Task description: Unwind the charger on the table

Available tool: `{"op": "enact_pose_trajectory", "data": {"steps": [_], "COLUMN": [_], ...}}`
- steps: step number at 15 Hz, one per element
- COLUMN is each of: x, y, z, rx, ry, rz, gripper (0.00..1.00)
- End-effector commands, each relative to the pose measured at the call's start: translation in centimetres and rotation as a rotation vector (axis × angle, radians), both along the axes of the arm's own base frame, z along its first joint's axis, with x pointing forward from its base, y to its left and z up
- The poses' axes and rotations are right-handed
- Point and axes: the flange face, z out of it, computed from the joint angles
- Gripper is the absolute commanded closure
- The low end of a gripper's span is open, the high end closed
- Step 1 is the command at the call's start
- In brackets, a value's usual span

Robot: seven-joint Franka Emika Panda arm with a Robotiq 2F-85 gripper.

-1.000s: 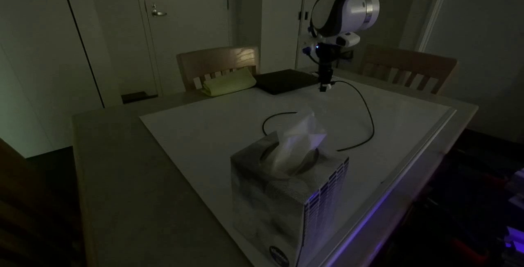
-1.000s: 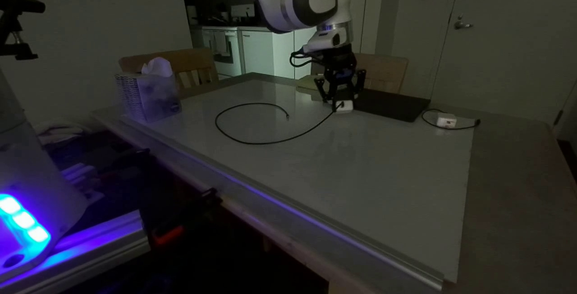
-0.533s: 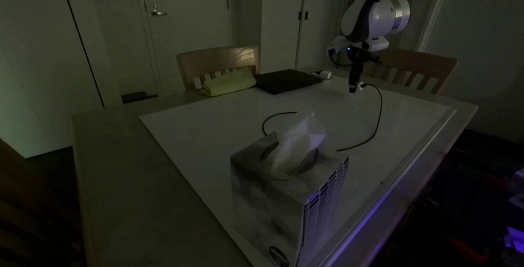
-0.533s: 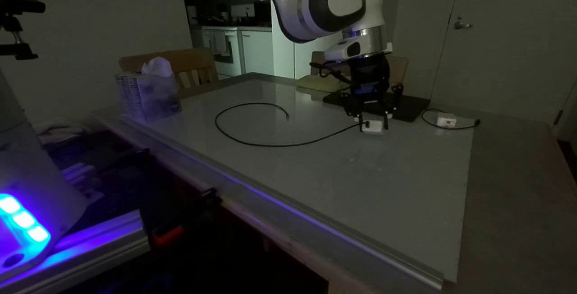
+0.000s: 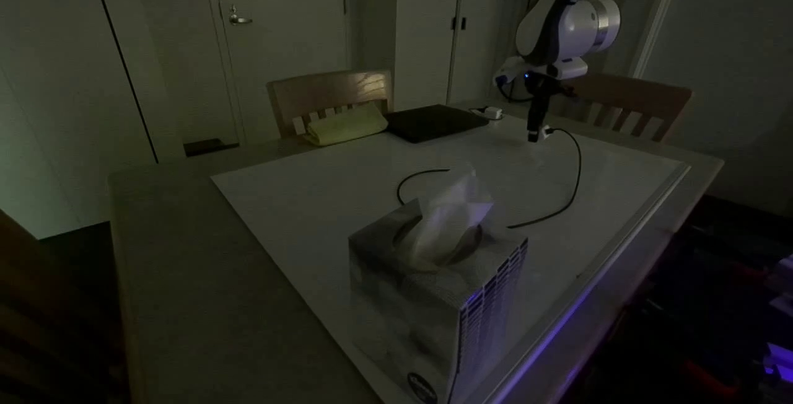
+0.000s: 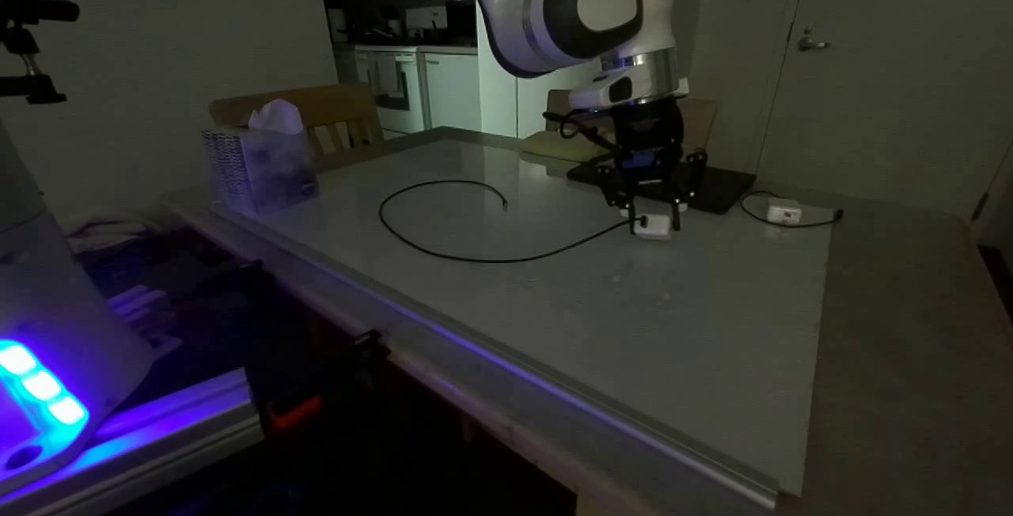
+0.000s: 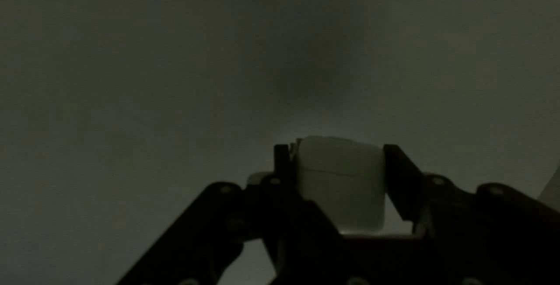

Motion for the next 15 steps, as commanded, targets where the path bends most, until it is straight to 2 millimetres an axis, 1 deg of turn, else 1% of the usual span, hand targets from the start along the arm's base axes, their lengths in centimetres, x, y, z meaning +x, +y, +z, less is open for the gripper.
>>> {"op": "enact_pose_trajectory", "data": {"steps": [1,6,9,12,15], "x": [-0.1,-1.1,-2.3,-3.6,-4.5], "y": [-0.9,-2.7,-4.9,-7.1,-8.1], "z": [-0.3,-0.6,-0.6,-1.4,-1.7], "rx": [0.036,0.076,0.132,0.191,0.237], "ry": [0.004,0.002,-0.033,-0.077,-0.115], "rz": [-0.140,-0.431,-0.590,-0.773,-0.901], "gripper": [0.71,0.71,0.71,0.71,0.71]}}
